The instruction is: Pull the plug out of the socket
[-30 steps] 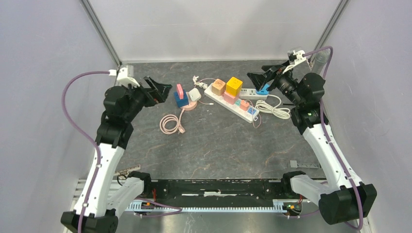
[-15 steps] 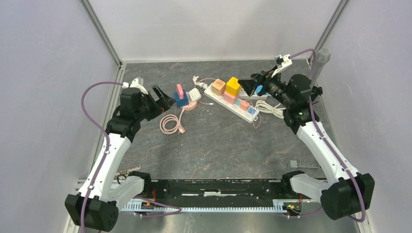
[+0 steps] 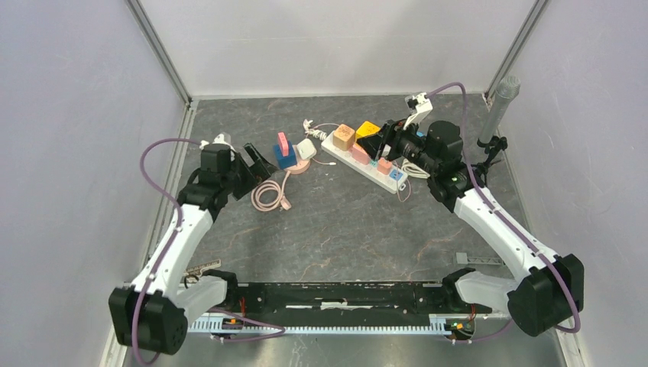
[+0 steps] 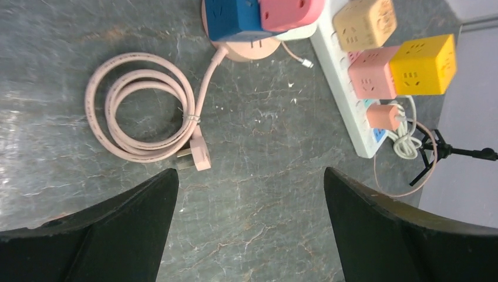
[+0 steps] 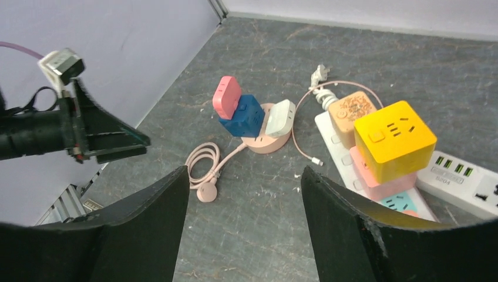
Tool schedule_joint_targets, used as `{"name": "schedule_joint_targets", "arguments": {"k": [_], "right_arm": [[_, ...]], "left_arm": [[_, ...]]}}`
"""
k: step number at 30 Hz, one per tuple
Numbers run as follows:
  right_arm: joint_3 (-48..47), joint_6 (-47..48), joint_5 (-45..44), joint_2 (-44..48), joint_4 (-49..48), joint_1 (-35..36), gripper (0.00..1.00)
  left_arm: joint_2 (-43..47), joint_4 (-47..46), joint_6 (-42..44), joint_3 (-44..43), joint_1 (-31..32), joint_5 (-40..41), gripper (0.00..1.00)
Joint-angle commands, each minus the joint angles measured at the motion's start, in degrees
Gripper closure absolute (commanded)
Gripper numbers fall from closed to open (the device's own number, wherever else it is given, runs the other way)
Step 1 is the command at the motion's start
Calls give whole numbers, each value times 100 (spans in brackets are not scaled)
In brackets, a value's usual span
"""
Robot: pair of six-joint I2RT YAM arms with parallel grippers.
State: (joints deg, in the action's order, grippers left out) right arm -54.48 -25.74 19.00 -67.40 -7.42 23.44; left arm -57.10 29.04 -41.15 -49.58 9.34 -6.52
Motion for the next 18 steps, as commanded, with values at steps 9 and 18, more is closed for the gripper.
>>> {"name": "schedule_joint_targets", "arguments": {"k": [9,18], "right_arm": [[-588,-373,-1017,-1073,804,766,27],[-2640,-252,-1810,-3332,613,1847,19]], "left_arm": [[-2092,-1121,335,-1235,-20,332,3],[-3134,-645,475,-2199,-202,458,31]]}}
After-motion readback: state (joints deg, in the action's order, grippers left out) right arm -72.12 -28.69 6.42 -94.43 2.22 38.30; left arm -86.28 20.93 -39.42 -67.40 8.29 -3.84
